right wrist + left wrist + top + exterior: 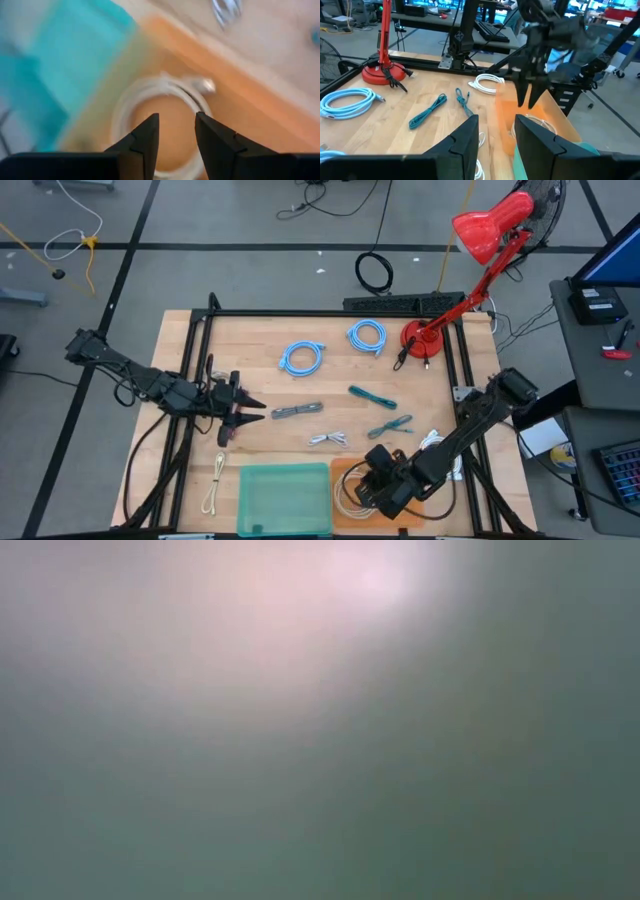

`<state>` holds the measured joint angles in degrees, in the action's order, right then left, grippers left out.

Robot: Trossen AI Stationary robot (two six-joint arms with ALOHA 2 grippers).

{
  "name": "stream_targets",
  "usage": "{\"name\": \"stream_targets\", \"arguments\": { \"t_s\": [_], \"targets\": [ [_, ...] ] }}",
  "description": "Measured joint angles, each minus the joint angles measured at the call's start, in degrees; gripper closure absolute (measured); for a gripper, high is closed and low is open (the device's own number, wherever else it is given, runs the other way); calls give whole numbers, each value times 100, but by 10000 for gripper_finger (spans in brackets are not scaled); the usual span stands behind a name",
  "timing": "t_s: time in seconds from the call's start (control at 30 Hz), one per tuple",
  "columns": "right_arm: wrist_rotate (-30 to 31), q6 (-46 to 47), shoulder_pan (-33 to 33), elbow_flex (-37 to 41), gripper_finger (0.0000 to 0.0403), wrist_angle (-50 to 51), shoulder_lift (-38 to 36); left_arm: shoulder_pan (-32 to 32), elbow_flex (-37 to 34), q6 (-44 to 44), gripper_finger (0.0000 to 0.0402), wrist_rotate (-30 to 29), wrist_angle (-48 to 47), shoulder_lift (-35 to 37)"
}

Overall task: Pick & Place USB Port
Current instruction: Put the white patterned charger cable into the green bin

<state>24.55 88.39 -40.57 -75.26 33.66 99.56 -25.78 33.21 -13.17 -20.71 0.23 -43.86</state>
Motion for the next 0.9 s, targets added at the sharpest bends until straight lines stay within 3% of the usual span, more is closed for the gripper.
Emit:
{"name": "stream_targets", "arguments": {
  "t_s": [0.27,0.5,0.7,0.9],
  "targets": [
    [1541,-2900,-33,0,282,-1692,-601,0,0,94,273,-2,7,0],
    [2660,-4917,151,2,282,-2234,-631,0,0,86,273,0,29,0],
    [2835,-5868,665,53,282,-2227,-577,0,0,-229,273,-18,-209,0],
    [2601,-5923,1390,667,282,-2306,-572,-2,0,-745,273,-39,-607,-22]
  ]
}}
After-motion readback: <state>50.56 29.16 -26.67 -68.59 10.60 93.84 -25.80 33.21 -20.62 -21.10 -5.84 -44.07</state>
